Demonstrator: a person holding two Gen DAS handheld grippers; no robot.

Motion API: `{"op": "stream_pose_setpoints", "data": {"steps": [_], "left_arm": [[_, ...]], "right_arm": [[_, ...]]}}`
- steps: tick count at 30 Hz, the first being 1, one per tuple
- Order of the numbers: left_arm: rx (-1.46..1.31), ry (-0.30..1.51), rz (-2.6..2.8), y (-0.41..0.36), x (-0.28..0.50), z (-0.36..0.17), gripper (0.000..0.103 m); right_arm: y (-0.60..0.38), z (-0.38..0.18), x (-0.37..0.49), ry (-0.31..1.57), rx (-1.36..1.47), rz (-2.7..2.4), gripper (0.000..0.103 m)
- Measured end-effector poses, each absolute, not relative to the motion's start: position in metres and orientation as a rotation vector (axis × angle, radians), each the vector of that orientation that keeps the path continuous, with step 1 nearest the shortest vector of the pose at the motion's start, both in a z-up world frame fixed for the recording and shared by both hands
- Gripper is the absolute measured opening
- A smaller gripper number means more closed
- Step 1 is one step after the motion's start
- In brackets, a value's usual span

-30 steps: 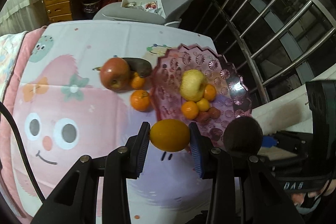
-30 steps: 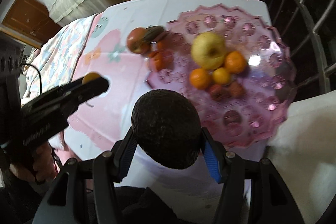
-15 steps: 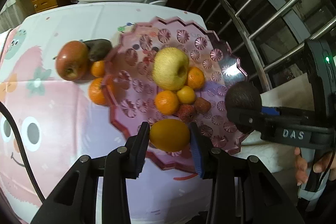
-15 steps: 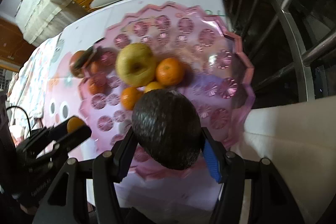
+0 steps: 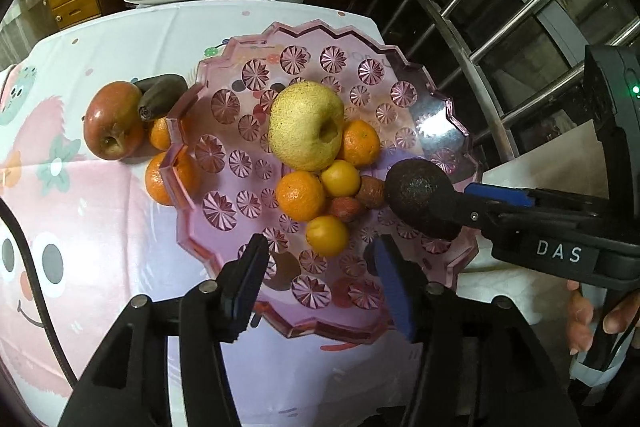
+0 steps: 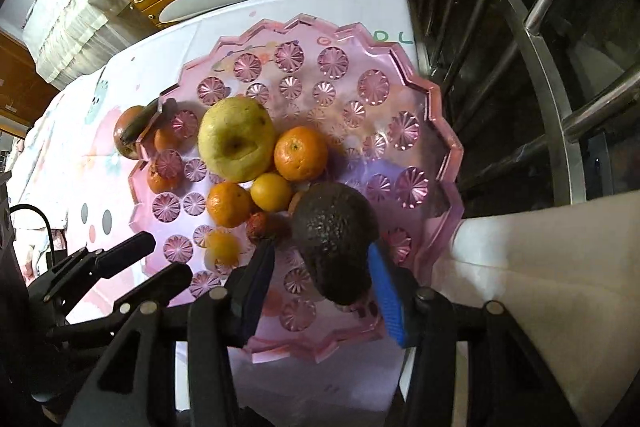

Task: Organize fruits
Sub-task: 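Release the mandarin into the bowl with the left tool while the right tool releases the avocado, then withdraw both open tools toward the red apple and banana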

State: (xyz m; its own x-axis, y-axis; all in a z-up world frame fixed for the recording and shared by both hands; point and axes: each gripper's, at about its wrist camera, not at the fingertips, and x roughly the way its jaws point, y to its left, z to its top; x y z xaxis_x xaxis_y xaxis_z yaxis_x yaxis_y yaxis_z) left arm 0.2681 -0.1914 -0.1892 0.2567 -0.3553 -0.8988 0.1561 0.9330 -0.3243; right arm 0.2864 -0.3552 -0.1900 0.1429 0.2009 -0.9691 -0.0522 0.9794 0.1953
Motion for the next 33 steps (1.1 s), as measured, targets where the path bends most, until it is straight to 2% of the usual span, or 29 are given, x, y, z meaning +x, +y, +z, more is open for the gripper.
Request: {"op": "stream_pose_setpoints", "data": {"steps": [21, 33], "left_arm": [[-0.151, 1.298, -0.356, -0.095, 0.214, -0.159, 0.059], [-0.035, 1.304, -0.420, 0.012, 0.180, -0.135, 0.075]], "right_arm": [[-0.316, -0.166, 0.245, 1.392, 0.401, 0.124, 0.050], [-0.254, -0.151, 0.203, 1.289, 0.567, -0.055, 0.050]]}}
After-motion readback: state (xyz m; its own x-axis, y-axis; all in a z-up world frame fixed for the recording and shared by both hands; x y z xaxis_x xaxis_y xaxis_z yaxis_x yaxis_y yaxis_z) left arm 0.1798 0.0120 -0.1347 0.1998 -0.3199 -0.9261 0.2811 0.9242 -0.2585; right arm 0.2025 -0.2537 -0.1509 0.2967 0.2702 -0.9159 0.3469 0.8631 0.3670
